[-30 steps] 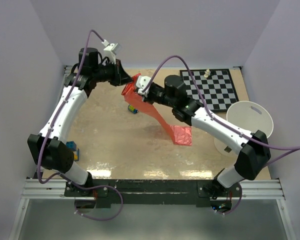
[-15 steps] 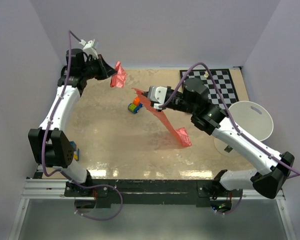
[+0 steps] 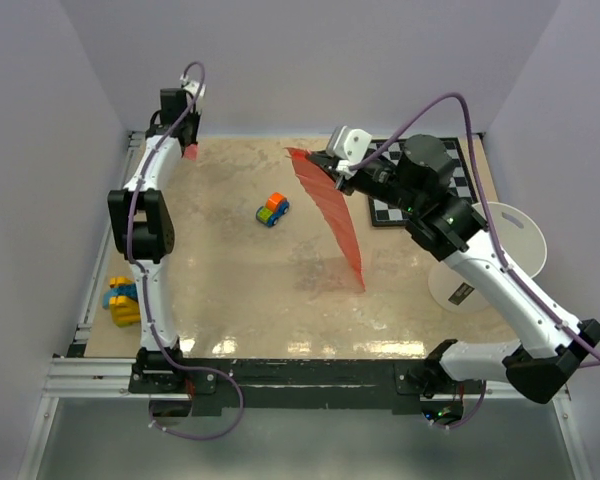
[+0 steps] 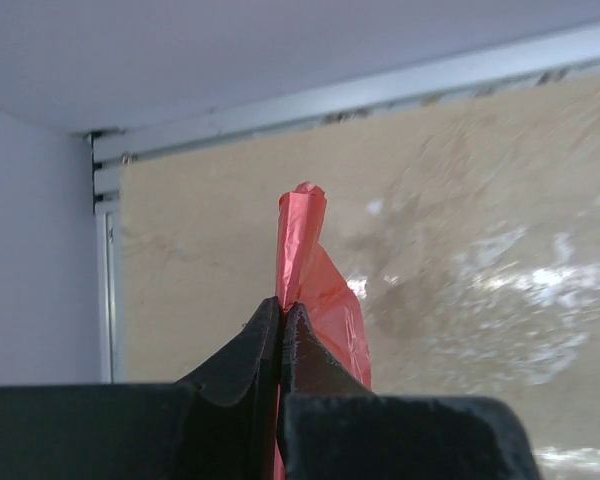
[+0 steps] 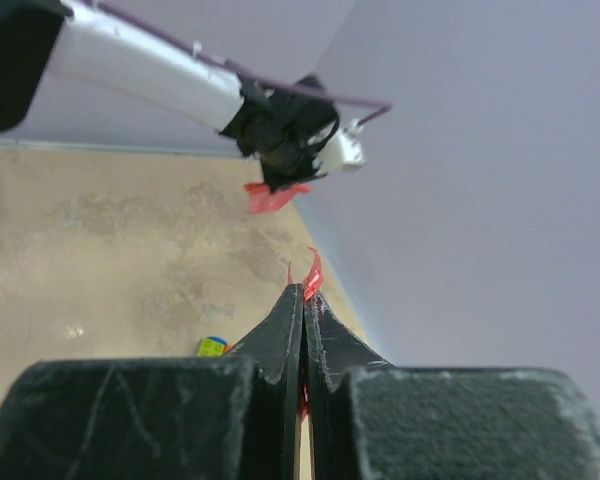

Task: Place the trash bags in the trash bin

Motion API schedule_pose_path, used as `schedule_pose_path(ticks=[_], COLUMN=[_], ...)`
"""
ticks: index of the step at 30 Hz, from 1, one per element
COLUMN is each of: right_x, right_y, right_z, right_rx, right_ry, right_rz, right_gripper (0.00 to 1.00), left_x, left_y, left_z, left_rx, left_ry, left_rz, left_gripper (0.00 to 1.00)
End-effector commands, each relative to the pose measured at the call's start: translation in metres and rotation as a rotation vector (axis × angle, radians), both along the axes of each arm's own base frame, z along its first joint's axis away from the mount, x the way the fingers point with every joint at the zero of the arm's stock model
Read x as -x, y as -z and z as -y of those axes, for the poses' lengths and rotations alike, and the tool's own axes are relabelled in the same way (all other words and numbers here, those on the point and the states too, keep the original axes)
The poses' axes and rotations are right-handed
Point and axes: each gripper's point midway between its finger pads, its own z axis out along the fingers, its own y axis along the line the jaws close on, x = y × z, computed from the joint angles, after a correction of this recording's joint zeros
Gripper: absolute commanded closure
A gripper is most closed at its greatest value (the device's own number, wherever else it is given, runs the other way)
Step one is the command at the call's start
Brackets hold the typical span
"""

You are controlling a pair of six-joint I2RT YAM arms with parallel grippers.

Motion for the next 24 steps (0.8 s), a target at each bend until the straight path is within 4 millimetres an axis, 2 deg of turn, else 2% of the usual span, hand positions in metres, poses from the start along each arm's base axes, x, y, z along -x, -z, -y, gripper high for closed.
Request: schedule_pose_path(ticks=[1,6,11,15,20,23,24], right_x=[0.012,0.012,0.01,0.009,0.006,-0.004,-0.007], right_y=[-0.057,-0.062,-0.059,-0.06,-0.07,-0.071,-0.071], right_z=[0.019,0.019,0.016,0.012,0.005,0.005,0.004], right_rx=[-0.14,-0.149,-0.157,-0.164,-0.132,-0.136,-0.133], right_ry=[0.05,0.051,0.045,0.032,0.012,0.049,0.058], right_rz=[0.061,0.067,0.056,0.038,0.051,0.027,0.007], right_gripper=[1.0,1.0,1.0,1.0,1.0,1.0,1.0], left_x=[0.008,0.029,0.046,0.038,0.029,0.029,0.028], left_y=[0.005,0.046,0.068,0.078,0.084,0.086,0.08], left_z=[-0.056,-0.074,-0.098,-0.114,-0.116,-0.111,-0.107], left_rx=[-0.221,-0.282,-0.344,-0.381,-0.407,-0.386,-0.379], left_ry=[-0.126,-0.163,-0.197,-0.191,-0.161,-0.128,-0.108], left_rz=[-0.072,-0.187,-0.232,-0.231,-0.2,-0.208,-0.199], left_gripper=[1.0,1.0,1.0,1.0,1.0,0.82,0.76])
